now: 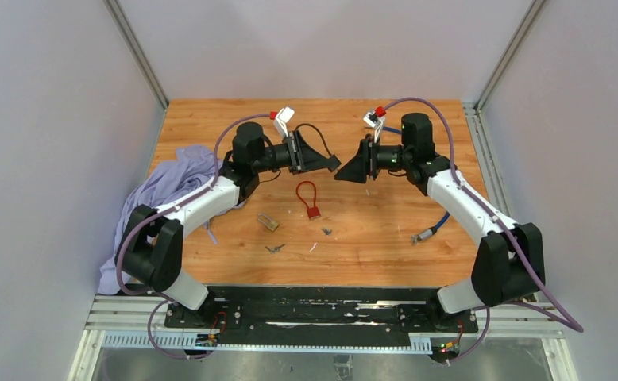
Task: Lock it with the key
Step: Remove the key from the lock.
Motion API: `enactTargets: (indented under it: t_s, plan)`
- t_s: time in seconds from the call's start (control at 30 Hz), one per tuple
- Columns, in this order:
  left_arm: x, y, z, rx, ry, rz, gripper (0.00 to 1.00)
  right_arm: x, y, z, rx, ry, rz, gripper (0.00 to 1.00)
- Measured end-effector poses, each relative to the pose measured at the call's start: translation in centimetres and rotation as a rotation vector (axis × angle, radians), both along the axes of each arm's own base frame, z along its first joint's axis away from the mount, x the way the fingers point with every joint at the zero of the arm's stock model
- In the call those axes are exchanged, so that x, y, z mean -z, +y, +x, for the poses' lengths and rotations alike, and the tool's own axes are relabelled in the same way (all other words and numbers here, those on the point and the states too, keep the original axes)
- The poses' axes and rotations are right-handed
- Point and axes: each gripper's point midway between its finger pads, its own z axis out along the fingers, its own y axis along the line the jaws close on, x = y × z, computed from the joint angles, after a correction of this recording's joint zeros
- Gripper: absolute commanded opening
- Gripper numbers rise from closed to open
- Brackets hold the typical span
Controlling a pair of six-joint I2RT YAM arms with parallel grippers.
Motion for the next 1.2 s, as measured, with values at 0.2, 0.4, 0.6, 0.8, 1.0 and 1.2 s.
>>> enactTargets:
  t_s: [0.2, 0.4, 0.6, 0.8, 1.0, 1.2]
  plan:
    - [-0.3, -0.8, -1.1, 0.058, -0.064, 0.010, 0.00, -1.2, 1.0, -1.0, -0.072, 0.071, 0.112, 0.46]
    - [-0.7, -0.9, -1.3, 0.073, -0.085, -0.001, 0.00, -1.8, 0.6, -0.9, -0.086, 0.104, 0.165, 0.42]
    - [-1.5, -1.0, -1.3, 0.074, -0.102, -0.028, 0.00, -1.6, 0.0, -0.6, -0.090, 0.130, 0.184, 0.35]
    - [-1.6, -1.1, -1.2, 0.074, -0.093, -0.037, 0.00, -1.8, 0.0, -0.9, -0.113, 0.129, 0.194, 0.26]
    - [-1.4, -1.1, -1.1, 0.066, -0.087, -0.037, 0.00, -1.9, 0.0, -1.1, -0.125, 0.121, 0.198, 0.13]
    - [-0.9, -1.0, -0.9, 0.049, -0.066, -0.033, 0.00, -1.4, -0.1, -1.0, -0.115, 0.100, 0.179, 0.10]
